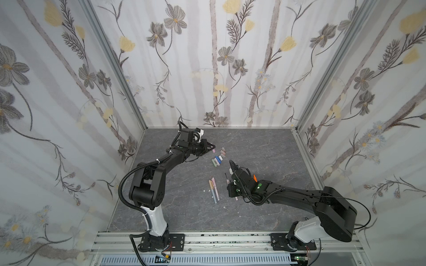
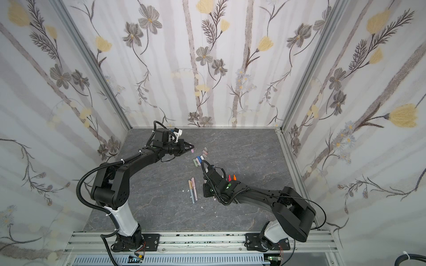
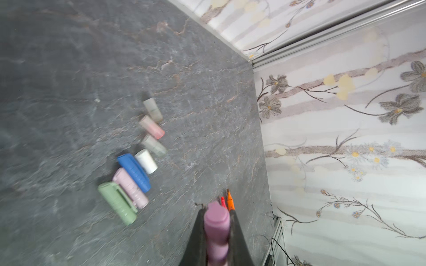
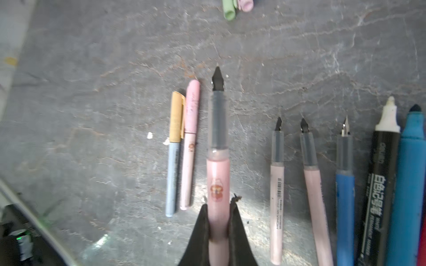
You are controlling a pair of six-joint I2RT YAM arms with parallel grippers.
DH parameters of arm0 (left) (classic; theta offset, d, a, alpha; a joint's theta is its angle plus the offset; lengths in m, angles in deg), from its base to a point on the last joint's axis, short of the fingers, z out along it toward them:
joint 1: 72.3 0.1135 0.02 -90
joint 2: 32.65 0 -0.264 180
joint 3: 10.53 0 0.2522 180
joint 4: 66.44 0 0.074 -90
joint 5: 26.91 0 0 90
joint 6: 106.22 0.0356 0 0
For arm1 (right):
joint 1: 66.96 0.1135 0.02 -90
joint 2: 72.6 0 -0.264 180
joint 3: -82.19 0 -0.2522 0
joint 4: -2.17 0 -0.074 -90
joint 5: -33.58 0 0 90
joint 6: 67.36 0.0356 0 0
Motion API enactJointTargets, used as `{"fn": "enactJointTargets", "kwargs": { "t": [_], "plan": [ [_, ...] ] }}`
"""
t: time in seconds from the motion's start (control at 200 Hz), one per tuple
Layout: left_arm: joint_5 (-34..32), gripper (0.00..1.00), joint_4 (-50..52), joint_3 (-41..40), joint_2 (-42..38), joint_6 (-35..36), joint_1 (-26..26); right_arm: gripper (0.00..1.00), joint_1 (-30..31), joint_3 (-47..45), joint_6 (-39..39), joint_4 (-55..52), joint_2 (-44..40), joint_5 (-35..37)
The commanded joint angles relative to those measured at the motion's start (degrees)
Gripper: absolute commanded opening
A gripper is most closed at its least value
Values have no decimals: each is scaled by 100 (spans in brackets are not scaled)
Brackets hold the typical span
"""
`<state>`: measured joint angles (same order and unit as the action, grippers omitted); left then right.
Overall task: Remove pen caps from pens
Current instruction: Place the pen at the center of the table.
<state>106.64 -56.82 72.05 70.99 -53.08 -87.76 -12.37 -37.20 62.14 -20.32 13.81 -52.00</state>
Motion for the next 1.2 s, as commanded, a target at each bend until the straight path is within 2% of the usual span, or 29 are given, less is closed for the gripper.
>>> {"fn": "enactJointTargets", "kwargs": {
  "t": [0.0, 0.33, 0.475, 0.644, 0.829, 1.194],
  "plan": [
    [60, 0, -29, -368, -182, 259, 170, 0, 94, 244, 222, -515, 336, 524],
    [149, 0, -437, -1319, -534, 190, 416, 1, 163, 467, 280, -700, 1017, 900],
    [169, 0, -482, -1451, -587, 210, 445, 6, 201, 489, 277, -680, 1110, 902],
    [194, 0, -484, -1533, -664, 224, 488, 16, 241, 578, 277, -774, 1166, 1004],
    [206, 0, -494, -1578, -686, 252, 514, 21, 275, 683, 270, -897, 1178, 1112],
    [148, 0, -680, -1848, -473, 293, 512, 23, 315, 799, 113, -1040, 917, 1435]
  ]
}}
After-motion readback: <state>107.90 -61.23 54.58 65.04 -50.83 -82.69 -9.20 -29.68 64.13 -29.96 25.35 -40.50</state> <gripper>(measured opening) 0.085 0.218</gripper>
